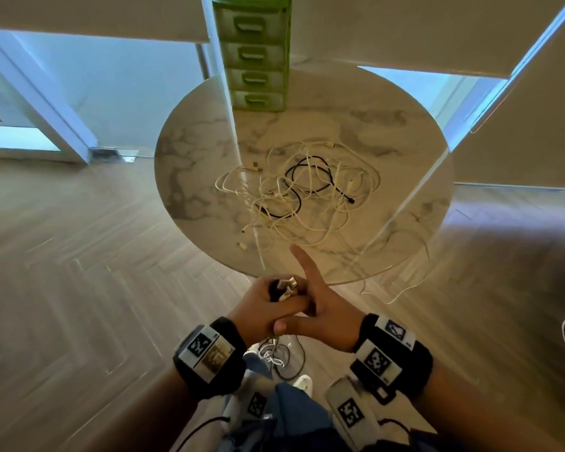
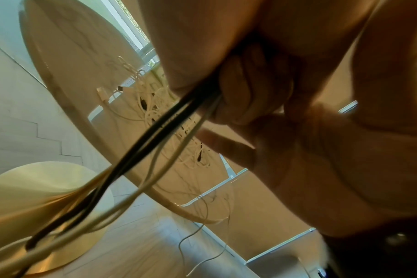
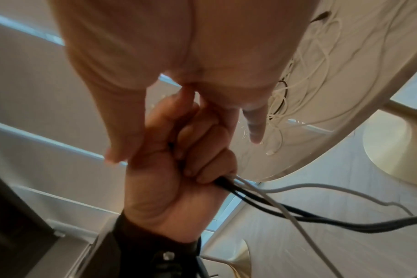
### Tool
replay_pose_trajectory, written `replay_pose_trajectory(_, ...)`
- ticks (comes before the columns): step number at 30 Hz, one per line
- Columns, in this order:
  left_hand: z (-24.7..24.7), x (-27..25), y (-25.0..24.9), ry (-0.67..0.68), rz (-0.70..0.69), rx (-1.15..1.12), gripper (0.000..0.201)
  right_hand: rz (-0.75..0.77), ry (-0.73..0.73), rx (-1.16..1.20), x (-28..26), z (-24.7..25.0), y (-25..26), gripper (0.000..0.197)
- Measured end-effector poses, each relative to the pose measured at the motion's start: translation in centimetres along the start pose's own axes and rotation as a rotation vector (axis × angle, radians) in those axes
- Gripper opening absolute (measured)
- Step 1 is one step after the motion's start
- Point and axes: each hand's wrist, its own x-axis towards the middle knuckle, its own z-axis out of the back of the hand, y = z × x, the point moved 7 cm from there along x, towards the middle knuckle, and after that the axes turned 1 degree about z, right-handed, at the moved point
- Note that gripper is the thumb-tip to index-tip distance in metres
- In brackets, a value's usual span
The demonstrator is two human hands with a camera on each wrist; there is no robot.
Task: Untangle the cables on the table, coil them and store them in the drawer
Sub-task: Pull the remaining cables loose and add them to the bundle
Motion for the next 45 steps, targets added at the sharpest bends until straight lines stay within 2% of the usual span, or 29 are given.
replay_pose_trajectory(1,0.0,-0.2,-0.3,-0.010,0.013,-0.011,0.004,-0.011,0.020,0.042,0.2,0.1,-0.2,0.111)
replay_pose_trajectory(4,1.0,-0.5,-1.1,-0.113,0.033,-0.039,0.032,-0.026,0.109,0.046,0.7,-0.3,-0.4,0.102)
replay_pose_trajectory(5,1.2,-0.5,-1.7,-0.129,0.040,-0.060,0.037,-0.042,0.160,-0.034,0.7,-1.0,-1.0,0.089)
replay_pose_trajectory(8,1.3,-0.1,-4.3,-0.066,0.005,-0.147,0.036,-0.098,0.255,-0.427,0.6,-2.6,-4.8,0.024)
replay_pose_trajectory(9,1.4,0.0,-5.4,-0.040,-0.024,-0.148,0.034,-0.136,0.250,-0.496,0.3,-2.6,-6.4,0.015)
replay_pose_trajectory(12,2.0,0.0,-7.8,0.026,-0.089,-0.155,0.033,-0.238,0.195,-0.644,-0.7,-1.4,-11.0,0.020)
replay_pose_trajectory(15,2.8,-0.1,-9.4,0.051,-0.137,-0.170,0.038,-0.380,0.139,-0.755,-2.1,1.0,-16.2,0.013)
replay_pose_trajectory(16,3.0,0.0,-9.8,0.058,-0.143,-0.163,0.039,-0.437,0.163,-0.844,-2.4,1.4,-17.8,0.012)
replay_pose_trajectory(17,3.2,0.2,-9.9,0.058,-0.140,-0.149,0.040,-0.514,0.204,-0.971,-2.6,1.9,-19.1,0.015)
replay_pose_trajectory(19,3.8,0.8,-9.5,0.036,-0.112,-0.076,0.044,-0.605,0.201,-1.138,-2.2,2.8,-19.0,0.039)
replay_pose_trajectory(20,4.0,1.2,-9.0,0.032,-0.096,-0.002,0.043,-0.554,0.183,-1.124,-1.3,2.7,-17.4,0.054)
replay_pose_trajectory(21,3.8,1.5,-8.4,0.047,-0.079,0.090,0.042,-0.441,0.149,-1.033,-0.2,2.1,-14.5,0.066)
replay_pose_trajectory(22,3.5,1.7,-7.6,0.072,-0.060,0.173,0.041,-0.315,0.113,-0.900,1.0,1.4,-11.3,0.073)
replay_pose_trajectory(23,3.1,1.9,-6.8,0.091,-0.039,0.233,0.042,-0.196,0.093,-0.777,2.0,0.5,-7.9,0.071)
replay_pose_trajectory(24,2.8,2.1,-6.0,0.098,-0.020,0.272,0.042,-0.116,0.106,-0.689,2.9,-0.4,-5.2,0.060)
replay_pose_trajectory(26,2.4,2.3,-5.3,0.090,0.004,0.306,0.045,-0.100,0.147,-0.579,3.8,-2.2,-2.6,0.027)
replay_pose_trajectory(28,2.4,2.7,-5.7,0.091,-0.006,0.257,0.043,-0.103,0.114,-0.521,4.4,-2.8,-2.5,0.023)
replay_pose_trajectory(30,3.0,3.3,-6.9,0.100,-0.041,0.166,0.043,-0.165,0.010,-0.422,4.6,-1.9,-4.5,0.019)
replay_pose_trajectory(32,4.0,3.9,-8.1,0.095,-0.061,0.091,0.047,-0.298,-0.031,-0.507,4.5,-0.6,-8.1,0.016)
replay_pose_trajectory(33,4.4,4.0,-8.6,0.089,-0.061,0.052,0.051,-0.331,-0.010,-0.645,4.2,0.1,-10.0,0.017)
replay_pose_trajectory(34,4.8,4.0,-9.2,0.086,-0.065,0.011,0.054,-0.397,-0.005,-0.664,3.5,0.6,-11.8,0.016)
replay_pose_trajectory(36,5.5,3.9,-10.1,0.092,-0.088,-0.043,0.050,-0.523,0.147,-0.889,2.4,1.2,-15.8,0.013)
replay_pose_trajectory(37,6.0,3.9,-10.4,0.097,-0.095,-0.048,0.045,-0.588,0.220,-1.028,2.2,1.6,-17.4,0.025)
replay_pose_trajectory(39,7.3,4.2,-10.3,0.090,-0.084,-0.007,0.040,-0.732,0.246,-1.180,2.6,3.1,-17.3,0.043)
replay_pose_trajectory(40,7.9,4.4,-9.8,0.089,-0.065,0.029,0.040,-0.738,0.214,-1.156,3.6,3.6,-15.4,0.042)
replay_pose_trajectory(41,8.4,4.7,-9.3,0.096,-0.035,0.074,0.041,-0.651,0.135,-1.085,5.3,3.8,-12.8,0.036)
replay_pose_trajectory(45,9.8,4.8,-6.2,0.097,0.077,0.272,0.035,-0.075,-0.296,-0.917,12.8,4.4,2.2,0.019)
